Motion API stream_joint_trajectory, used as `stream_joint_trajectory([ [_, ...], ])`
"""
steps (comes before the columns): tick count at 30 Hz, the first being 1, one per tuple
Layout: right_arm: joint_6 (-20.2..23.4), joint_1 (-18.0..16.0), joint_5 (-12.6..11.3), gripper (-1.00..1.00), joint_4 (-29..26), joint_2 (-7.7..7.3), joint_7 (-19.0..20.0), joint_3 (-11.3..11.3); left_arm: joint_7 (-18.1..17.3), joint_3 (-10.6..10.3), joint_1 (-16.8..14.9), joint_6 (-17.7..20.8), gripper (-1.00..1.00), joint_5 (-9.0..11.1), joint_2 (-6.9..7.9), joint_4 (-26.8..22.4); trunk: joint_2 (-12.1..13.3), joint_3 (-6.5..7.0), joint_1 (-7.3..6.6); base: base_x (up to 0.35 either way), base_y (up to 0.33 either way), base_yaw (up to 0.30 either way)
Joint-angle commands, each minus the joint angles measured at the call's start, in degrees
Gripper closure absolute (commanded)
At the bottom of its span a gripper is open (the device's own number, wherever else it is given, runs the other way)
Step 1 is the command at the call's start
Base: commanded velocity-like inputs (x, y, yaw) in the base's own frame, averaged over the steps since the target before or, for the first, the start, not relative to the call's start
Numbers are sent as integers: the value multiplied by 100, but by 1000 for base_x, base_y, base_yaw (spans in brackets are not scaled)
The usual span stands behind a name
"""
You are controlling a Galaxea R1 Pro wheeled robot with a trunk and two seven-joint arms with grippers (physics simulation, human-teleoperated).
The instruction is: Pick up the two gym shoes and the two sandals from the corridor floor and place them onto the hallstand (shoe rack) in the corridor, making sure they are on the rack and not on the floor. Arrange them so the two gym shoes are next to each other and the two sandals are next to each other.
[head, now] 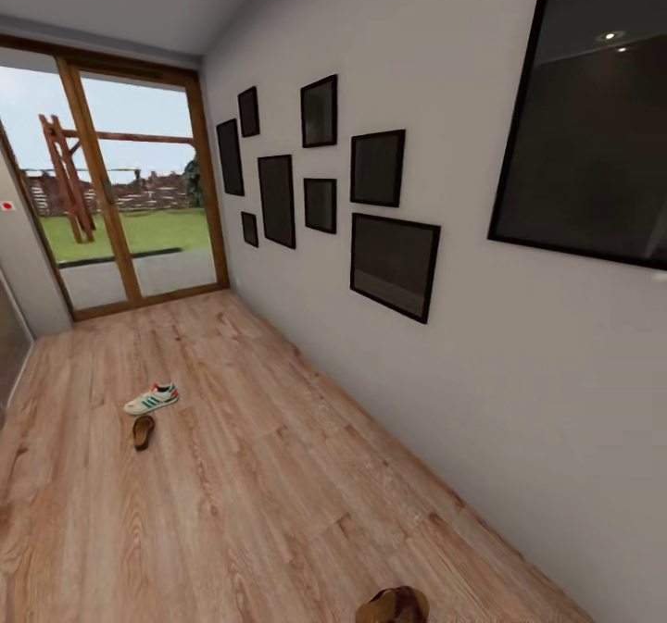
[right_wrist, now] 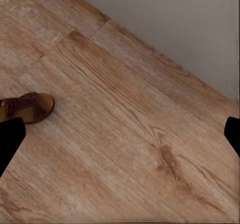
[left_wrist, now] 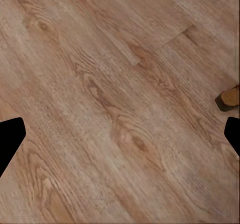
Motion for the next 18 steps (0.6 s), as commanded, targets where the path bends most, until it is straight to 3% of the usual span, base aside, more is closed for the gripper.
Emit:
stream_joint_trajectory([
  [1,-21,-5,-25,-100,8,3,48,-20,-2,-54,-2,-17,-100,-95,-65,4,-3,-6,0,0,0,-290],
  [18,-24,-5,-19,-100,6,3,48,-23,8,-16,-2,-26,-100,-81,3,-9,-3,-6,0,0,0,-290],
])
